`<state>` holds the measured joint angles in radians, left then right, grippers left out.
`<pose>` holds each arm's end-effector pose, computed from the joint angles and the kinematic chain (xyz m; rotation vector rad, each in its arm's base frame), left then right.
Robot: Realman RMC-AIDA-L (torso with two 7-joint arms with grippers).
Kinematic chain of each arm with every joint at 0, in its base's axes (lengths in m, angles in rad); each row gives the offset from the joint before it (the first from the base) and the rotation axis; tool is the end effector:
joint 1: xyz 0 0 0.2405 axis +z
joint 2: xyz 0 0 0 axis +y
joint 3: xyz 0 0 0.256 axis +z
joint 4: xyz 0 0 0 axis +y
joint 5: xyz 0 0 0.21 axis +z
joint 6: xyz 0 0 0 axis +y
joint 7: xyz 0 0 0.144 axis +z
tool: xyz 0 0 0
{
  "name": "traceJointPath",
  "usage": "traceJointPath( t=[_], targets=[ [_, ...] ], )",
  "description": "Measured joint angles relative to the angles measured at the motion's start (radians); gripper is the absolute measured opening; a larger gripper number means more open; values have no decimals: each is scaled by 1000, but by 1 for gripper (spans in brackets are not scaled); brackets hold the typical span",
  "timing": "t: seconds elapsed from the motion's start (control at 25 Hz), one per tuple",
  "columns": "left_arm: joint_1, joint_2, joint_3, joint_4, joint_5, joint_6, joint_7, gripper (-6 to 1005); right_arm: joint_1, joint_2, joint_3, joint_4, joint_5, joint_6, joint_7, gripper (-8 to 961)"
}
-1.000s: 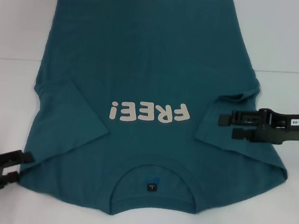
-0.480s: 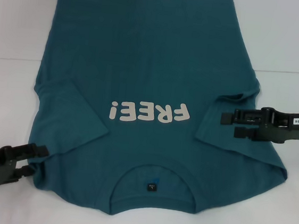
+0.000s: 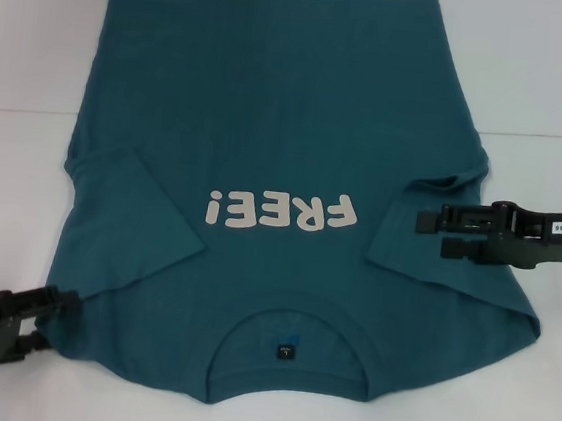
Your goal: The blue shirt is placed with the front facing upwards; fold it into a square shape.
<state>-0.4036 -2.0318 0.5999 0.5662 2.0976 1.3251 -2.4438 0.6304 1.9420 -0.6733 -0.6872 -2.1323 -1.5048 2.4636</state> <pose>-0.3535 0.3036 0.0102 -1.7440 -2.1794 -0.7373 0.2676 0.3748 0.0562 -2.2254 1.8682 0.6146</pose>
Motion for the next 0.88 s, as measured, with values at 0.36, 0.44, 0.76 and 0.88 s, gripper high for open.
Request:
traceJointPath(
  t=[0.36,0.44,0.76,0.88],
  targets=[
    [-2,-5,-5,0,0,-11,-11,781,0,0,0,0,0,2,0,832],
    [-14,-4,-2,-7,1,-46,-23,781,0,0,0,0,0,2,0,833],
    [-42,-1,2,-26,1,-79,-40,780,0,0,0,2,0,1,0,832],
    [-43,-1,1,-26,1,-74,-45,780,-1,0,0,2,0,0,0,833]
  ],
)
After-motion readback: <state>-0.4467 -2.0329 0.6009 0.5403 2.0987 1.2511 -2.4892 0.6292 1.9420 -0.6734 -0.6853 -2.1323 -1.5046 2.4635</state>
